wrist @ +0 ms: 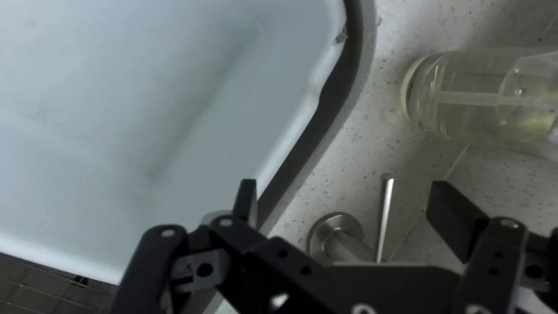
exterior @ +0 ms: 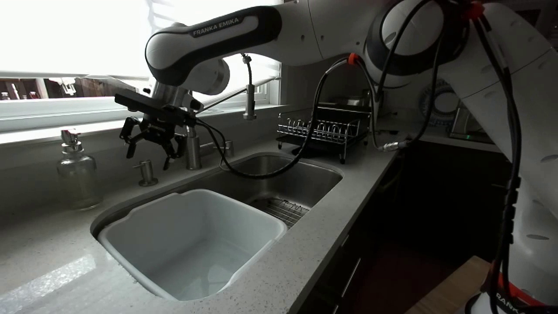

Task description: Rotate the sink soap dispenser anticlockwise once and press it downwards from the top

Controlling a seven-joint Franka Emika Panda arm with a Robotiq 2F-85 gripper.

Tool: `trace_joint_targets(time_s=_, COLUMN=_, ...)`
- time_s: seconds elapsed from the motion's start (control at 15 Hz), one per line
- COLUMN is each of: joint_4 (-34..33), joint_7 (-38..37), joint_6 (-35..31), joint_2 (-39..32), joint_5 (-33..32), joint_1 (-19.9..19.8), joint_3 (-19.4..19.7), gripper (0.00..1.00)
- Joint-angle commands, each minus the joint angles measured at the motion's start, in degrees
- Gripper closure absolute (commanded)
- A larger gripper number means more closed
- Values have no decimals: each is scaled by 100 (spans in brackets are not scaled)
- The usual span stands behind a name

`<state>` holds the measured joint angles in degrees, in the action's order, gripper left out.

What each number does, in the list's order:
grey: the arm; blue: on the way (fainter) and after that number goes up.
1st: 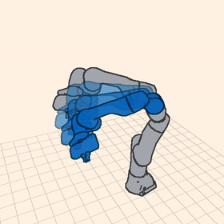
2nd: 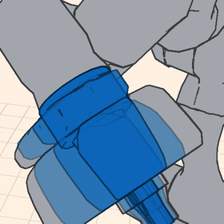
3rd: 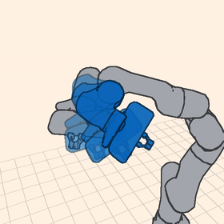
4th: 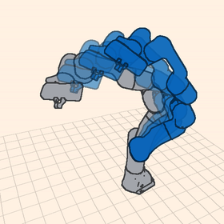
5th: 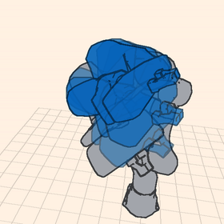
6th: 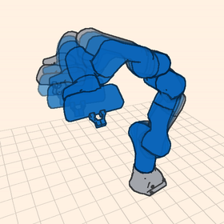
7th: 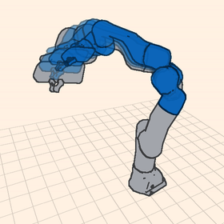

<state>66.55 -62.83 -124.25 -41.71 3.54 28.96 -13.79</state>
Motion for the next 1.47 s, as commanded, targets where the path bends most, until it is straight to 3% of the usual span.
trace_joint_targets(time_s=0.0, joint_4=-534, joint_7=234, joint_6=-126, joint_2=-449, joint_5=71, joint_1=171, joint_3=105, gripper=0)
trace_joint_targets(time_s=0.27, joint_4=-635, joint_7=456, joint_6=-111, joint_2=-612, joint_5=-61, joint_1=115, joint_3=-32, gripper=0)
trace_joint_targets(time_s=1.4, joint_4=-656, joint_7=669, joint_6=242, joint_2=-540, joint_5=-646, joint_1=132, joint_3=280, gripper=0)
